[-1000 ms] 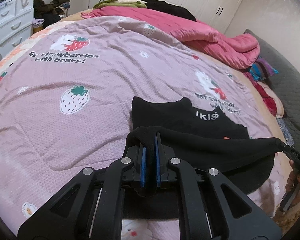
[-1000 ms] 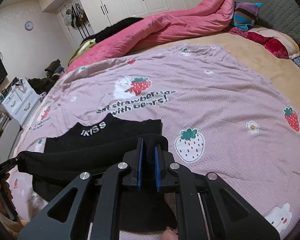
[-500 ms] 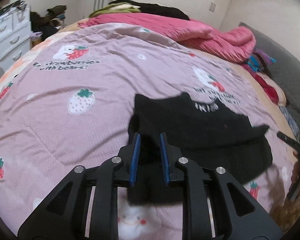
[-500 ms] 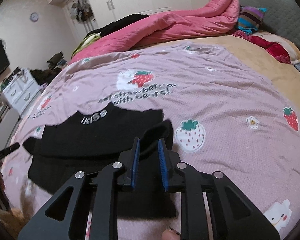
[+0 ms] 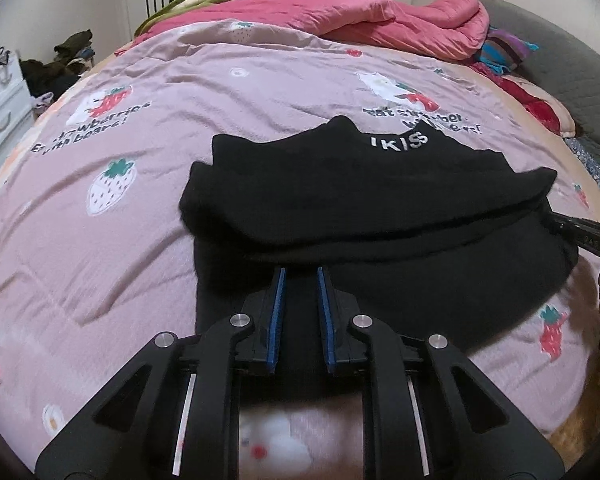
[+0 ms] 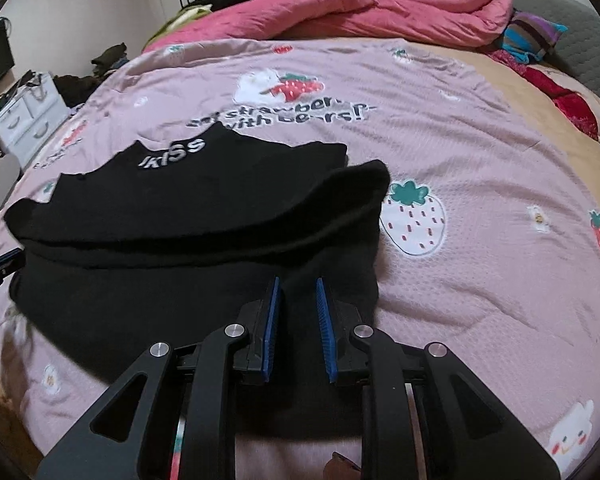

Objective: Fold small clothes
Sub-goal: 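Lay the folded hem down over the sleeves and open both tools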

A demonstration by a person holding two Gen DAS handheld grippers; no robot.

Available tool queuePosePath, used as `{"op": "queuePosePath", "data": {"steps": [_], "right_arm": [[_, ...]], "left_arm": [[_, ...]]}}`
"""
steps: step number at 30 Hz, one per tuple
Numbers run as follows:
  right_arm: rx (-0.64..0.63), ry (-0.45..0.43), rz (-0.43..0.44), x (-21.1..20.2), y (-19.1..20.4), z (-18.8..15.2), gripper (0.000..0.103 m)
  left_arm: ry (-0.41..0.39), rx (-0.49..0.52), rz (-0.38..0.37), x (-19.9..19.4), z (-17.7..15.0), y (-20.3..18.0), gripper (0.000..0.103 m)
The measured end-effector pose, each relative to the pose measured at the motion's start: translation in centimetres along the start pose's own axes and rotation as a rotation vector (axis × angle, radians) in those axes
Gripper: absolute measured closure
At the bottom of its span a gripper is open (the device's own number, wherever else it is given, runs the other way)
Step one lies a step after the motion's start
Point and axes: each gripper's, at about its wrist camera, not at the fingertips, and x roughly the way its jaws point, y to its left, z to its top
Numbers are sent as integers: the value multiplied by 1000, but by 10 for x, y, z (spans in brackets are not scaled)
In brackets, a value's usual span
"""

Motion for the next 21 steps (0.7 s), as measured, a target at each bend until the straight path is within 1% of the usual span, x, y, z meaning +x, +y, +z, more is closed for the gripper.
{"op": "queuePosePath", "data": {"steps": [3,6,12,15,18,20,21], "right_arm": [[16,1,-7,12,-1,8,85],[28,-2,-8,16,-2,15,84],[50,-16,-23,25,-8,34,84],[72,-14,-19,31,-11,43,84],[87,-25,-30,35,-13,54,84],[110,-38,-42,34,-19,62,82],[119,-43,-46,33,-22,65,81]], "left_arm": [[-4,-10,5,11,7,4,94],[-1,-27,-6,19,12,7,94],[-14,-41,-7,31,32,18,93],[-20,-57,2,37,44,27,93],[-43,-95,3,38,54,42,93],[-60,-114,8,38,57,51,91],[-66,-126,15,38,58,56,86]]}}
